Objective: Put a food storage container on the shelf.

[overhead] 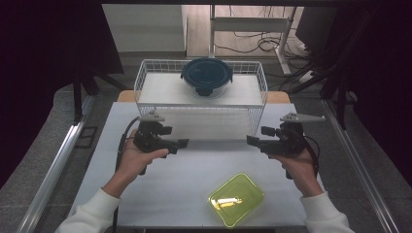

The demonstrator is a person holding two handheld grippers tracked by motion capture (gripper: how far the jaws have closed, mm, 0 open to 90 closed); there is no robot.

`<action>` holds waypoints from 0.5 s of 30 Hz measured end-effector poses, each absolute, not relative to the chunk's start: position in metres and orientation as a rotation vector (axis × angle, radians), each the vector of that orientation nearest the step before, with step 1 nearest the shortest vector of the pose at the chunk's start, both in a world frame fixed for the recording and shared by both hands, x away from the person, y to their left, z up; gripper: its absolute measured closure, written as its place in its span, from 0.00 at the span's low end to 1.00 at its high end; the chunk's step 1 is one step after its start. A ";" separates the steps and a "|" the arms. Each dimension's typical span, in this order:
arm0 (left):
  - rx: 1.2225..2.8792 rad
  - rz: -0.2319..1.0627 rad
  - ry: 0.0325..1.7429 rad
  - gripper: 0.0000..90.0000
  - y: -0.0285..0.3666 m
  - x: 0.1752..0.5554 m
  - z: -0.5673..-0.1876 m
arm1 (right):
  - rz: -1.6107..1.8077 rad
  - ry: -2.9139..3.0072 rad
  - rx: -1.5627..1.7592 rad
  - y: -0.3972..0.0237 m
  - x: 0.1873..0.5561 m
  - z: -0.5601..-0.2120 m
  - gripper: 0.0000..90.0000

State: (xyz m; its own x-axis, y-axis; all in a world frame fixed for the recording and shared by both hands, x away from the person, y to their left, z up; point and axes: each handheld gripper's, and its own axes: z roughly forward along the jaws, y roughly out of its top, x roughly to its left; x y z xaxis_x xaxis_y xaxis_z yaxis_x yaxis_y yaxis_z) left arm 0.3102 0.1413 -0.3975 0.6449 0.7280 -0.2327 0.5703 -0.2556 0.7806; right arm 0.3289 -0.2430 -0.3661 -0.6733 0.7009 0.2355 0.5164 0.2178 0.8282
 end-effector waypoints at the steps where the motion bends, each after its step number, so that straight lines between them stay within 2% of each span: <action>1: 1.957 0.218 1.023 0.21 0.141 0.307 -0.402 | 1.442 2.302 1.164 -0.245 0.325 -0.370 0.27; 15: 2.002 0.142 1.106 0.21 0.143 0.283 -0.449 | 1.339 2.384 1.173 -0.253 0.289 -0.405 0.31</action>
State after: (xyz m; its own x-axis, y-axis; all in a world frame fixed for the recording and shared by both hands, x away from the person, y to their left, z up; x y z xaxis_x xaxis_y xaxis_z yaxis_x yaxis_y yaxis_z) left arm 0.2834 0.1431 -0.4495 0.6072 0.7463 -0.2726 0.6532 -0.2734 0.7061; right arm 0.2890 -0.2530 -0.4047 -0.6776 0.7019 0.2195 0.5529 0.2894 0.7814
